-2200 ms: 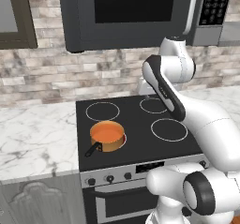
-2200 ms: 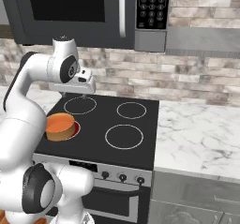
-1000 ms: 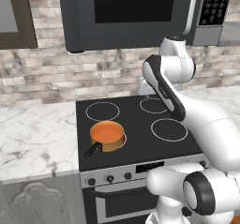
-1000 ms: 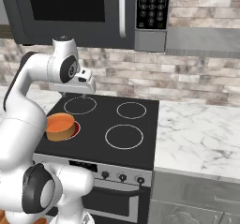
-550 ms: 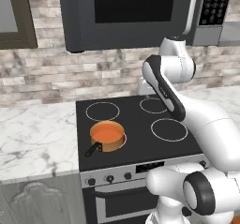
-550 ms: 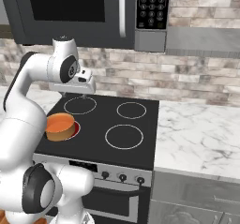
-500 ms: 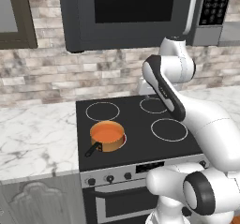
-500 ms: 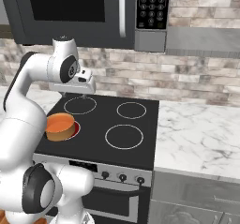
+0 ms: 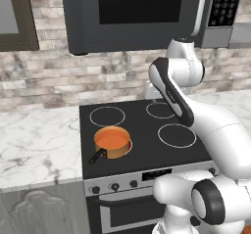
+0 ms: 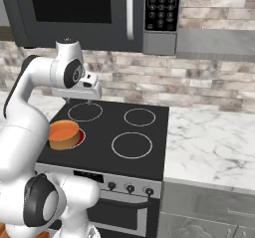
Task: Wait until the marinara sauce is simmered to a deep red color and then turn off the stove.
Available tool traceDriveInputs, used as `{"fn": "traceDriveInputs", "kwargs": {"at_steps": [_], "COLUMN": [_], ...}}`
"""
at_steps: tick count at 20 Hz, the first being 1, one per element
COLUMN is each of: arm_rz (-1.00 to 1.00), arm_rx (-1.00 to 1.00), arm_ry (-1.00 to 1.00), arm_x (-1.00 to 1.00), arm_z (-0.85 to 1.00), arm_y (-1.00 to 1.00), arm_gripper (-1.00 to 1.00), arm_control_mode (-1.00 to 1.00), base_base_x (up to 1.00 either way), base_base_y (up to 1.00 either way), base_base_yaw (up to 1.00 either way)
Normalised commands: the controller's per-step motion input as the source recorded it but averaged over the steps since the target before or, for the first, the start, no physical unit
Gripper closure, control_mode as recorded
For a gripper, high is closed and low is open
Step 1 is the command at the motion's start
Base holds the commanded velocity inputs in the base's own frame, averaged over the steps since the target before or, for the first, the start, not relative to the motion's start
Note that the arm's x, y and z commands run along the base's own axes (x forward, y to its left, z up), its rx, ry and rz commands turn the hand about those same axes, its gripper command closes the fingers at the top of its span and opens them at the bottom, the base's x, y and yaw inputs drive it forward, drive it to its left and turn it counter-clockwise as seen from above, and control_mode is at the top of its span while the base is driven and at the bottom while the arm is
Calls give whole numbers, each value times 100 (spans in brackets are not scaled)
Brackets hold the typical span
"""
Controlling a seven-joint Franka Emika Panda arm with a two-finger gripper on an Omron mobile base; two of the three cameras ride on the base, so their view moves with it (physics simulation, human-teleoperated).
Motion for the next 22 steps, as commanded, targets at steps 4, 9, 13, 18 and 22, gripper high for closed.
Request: {"fn": "traceDriveInputs", "kwargs": {"at_steps": [4, 9, 13, 18, 22], "arm_rz": [0, 0, 0, 0, 0], "arm_rx": [0, 0, 0, 0, 0], "arm_ry": [0, 0, 0, 0, 0], "arm_x": [0, 0, 0, 0, 0], "arm_z": [0, 0, 0, 0, 0], "arm_y": [0, 0, 0, 0, 0], "arm_gripper": [-100, -100, -100, -100, -100], "arm_control_mode": [-100, -100, -100, -100, -100], "base_base_x": [0, 0, 0, 0, 0], "base_base_y": [0, 0, 0, 0, 0], "base_base_yaw": [0, 0, 0, 0, 0]}}
